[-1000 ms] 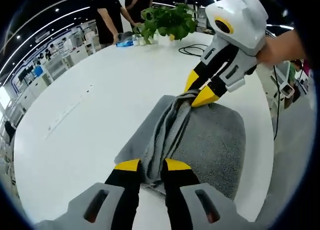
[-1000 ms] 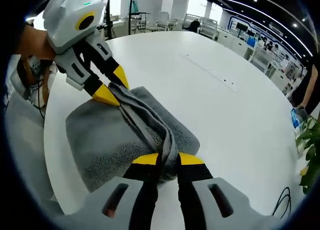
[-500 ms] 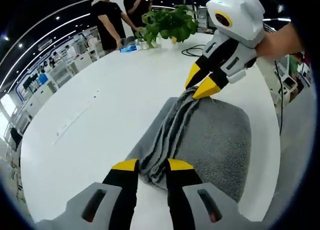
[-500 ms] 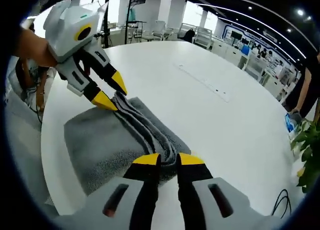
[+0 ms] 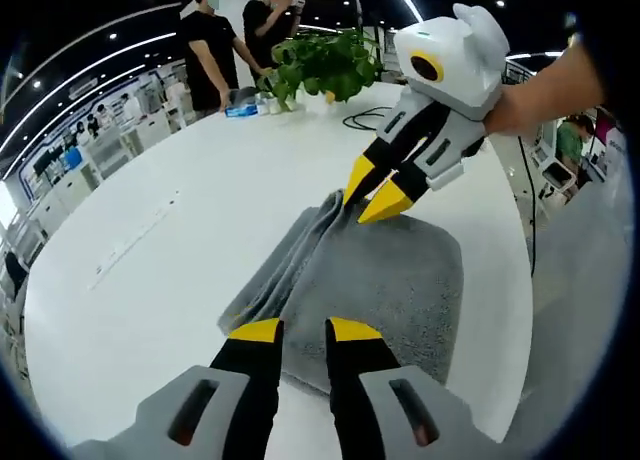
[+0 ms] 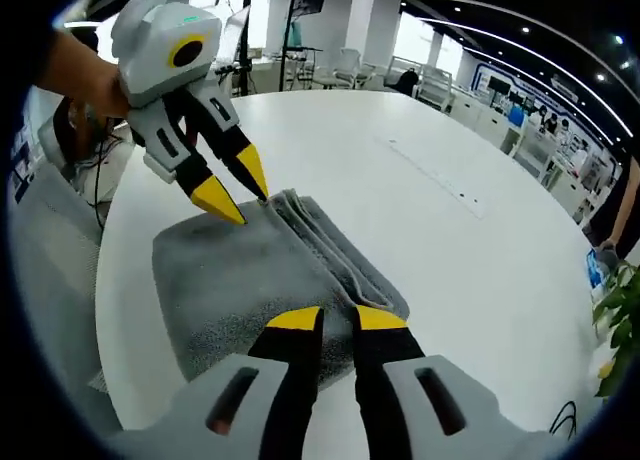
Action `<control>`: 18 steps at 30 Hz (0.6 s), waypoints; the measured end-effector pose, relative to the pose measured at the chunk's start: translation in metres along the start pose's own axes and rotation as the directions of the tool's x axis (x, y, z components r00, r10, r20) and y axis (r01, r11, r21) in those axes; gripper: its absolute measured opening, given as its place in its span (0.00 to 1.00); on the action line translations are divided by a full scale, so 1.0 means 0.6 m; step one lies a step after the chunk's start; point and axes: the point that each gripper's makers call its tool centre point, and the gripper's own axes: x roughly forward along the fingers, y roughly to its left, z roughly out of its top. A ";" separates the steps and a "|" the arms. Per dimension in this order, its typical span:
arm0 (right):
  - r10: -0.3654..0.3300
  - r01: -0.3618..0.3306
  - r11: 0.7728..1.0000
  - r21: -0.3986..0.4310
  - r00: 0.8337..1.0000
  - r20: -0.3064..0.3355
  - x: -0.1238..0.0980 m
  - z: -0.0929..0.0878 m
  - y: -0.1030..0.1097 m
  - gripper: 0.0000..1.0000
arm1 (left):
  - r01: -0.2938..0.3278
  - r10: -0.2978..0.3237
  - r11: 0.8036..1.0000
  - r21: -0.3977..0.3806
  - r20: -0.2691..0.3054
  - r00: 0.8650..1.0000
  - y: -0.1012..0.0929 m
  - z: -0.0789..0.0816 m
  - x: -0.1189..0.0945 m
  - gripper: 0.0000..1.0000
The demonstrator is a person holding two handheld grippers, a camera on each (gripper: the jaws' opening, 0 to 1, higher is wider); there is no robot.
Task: Fold the towel on the table until its edges align and the towel forms a compact rectangular stack.
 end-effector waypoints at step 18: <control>0.028 -0.025 0.998 0.058 0.998 -0.064 0.027 -0.039 -0.002 0.19 | -0.007 0.010 0.999 0.036 -0.092 0.996 0.012 -0.031 0.042 0.27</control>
